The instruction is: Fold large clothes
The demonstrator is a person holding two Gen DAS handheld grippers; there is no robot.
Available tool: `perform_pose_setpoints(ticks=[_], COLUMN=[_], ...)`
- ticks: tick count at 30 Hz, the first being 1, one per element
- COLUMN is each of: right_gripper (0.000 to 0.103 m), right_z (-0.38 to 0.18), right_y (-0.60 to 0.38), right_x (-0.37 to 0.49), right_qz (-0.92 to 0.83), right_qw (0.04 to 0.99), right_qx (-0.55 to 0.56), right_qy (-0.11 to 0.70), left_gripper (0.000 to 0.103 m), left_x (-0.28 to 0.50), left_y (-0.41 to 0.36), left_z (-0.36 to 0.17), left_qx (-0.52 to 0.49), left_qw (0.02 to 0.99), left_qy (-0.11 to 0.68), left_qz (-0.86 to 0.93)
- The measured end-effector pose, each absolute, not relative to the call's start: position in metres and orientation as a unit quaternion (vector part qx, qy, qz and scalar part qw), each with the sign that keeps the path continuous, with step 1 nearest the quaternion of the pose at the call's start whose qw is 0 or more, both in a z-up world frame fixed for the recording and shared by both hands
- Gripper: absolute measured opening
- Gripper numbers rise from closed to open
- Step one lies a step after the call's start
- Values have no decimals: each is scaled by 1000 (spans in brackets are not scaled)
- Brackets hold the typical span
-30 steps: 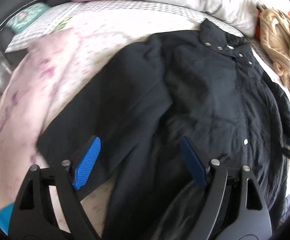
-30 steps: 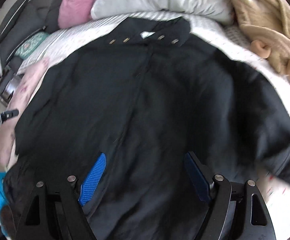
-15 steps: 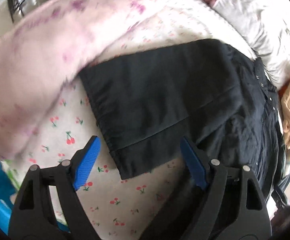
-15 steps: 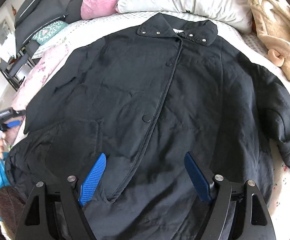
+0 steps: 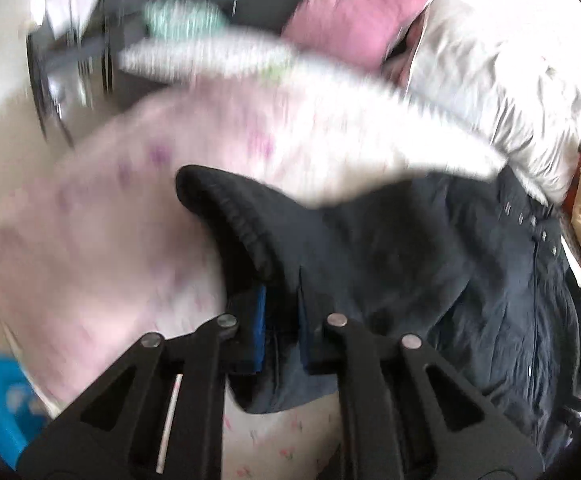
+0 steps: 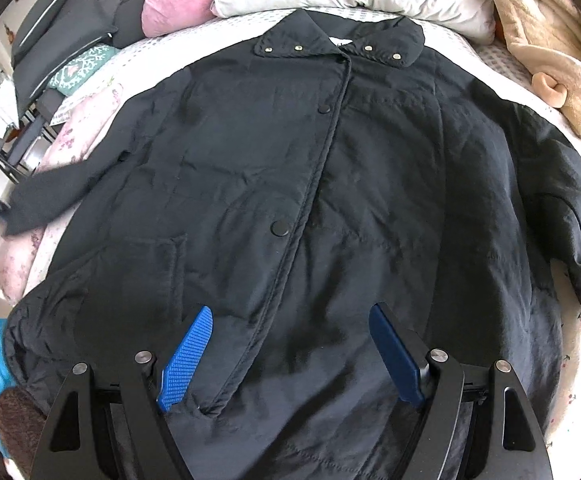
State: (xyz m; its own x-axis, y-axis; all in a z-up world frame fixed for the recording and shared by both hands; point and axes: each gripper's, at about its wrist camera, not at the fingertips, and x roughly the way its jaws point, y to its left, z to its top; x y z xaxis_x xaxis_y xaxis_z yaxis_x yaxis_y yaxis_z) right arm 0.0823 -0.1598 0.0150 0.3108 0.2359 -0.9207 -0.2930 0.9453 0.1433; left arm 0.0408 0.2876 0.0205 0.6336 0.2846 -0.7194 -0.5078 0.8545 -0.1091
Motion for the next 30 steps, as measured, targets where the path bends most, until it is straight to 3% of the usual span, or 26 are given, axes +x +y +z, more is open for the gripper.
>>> perform_pose_setpoints(ticks=[7,16,20,23,26,30], right_gripper=[82,82,82,82,82,82], right_z=[11,2,-5,-8,-6,5], right_y=[-164,-182,-191,-197,-202,-210], right_x=[87,96,102,104,104,100], right_qz=[149,113,104,101,98,109], right_qw=[814,822,821,818,818,822], right_qx=[-25,-42,-34,-28,-23,13], right_qy=[561,557,560,565,566,559], left_gripper=[14,16,28,47,73,85], left_x=[72,125,139,132,118,99], left_y=[328,398,419,425,412,378], left_z=[80,26,-27,-51,-37,-4], left_qx=[-42,44,31,28,40,-6], left_qw=[892,842,788,770,780,823], left_qy=[319,354,426,461,442,424], left_qz=[318,404,443,441,441,379])
